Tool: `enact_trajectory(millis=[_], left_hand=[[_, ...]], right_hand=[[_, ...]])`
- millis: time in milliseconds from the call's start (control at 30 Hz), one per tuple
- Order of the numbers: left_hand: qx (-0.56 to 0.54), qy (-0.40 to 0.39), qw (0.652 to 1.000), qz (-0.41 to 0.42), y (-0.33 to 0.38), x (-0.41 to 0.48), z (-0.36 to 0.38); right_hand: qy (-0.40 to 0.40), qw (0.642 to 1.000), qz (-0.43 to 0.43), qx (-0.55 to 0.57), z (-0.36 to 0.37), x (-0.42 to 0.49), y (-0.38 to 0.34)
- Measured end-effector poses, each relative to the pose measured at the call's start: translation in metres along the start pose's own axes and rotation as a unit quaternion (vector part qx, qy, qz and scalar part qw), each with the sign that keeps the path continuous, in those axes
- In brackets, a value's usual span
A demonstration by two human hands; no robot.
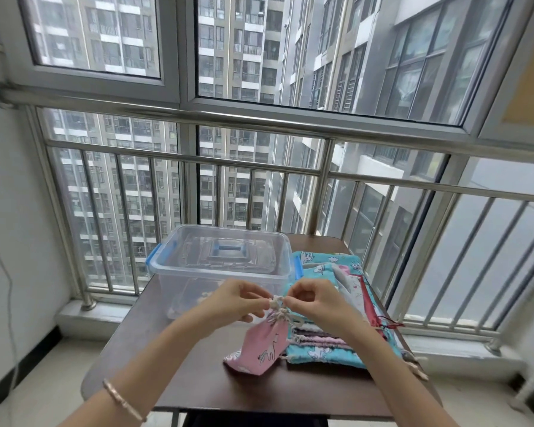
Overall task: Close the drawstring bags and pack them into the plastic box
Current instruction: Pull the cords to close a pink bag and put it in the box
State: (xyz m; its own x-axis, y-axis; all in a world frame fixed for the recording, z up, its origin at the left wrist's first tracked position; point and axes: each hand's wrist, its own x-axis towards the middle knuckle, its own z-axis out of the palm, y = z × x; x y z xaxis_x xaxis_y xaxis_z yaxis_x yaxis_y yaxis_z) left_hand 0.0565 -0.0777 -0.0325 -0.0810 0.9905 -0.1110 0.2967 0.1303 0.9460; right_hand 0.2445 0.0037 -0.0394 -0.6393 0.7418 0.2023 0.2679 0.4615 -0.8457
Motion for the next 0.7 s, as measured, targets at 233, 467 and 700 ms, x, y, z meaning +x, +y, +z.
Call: enact_trajectory(millis=[233,467,700], left_hand=[[-0.044,-0.004,0.999,-0.015,0.003,-0.007,-0.001],[0.036,0.073,0.991,0.105,0.001,-0.012,0.000],[0.039,0.069,0.993,0.092,-0.007,-0.009,-0.004]], right_hand=[[0.000,1.000,0.006,0.011,0.006,-0.001,-0.005],[0.002,1.000,0.003,0.020,0.009,0.000,-0.010],[-0.012,1.000,0.009,0.002,0.007,-0.003,-0.006]])
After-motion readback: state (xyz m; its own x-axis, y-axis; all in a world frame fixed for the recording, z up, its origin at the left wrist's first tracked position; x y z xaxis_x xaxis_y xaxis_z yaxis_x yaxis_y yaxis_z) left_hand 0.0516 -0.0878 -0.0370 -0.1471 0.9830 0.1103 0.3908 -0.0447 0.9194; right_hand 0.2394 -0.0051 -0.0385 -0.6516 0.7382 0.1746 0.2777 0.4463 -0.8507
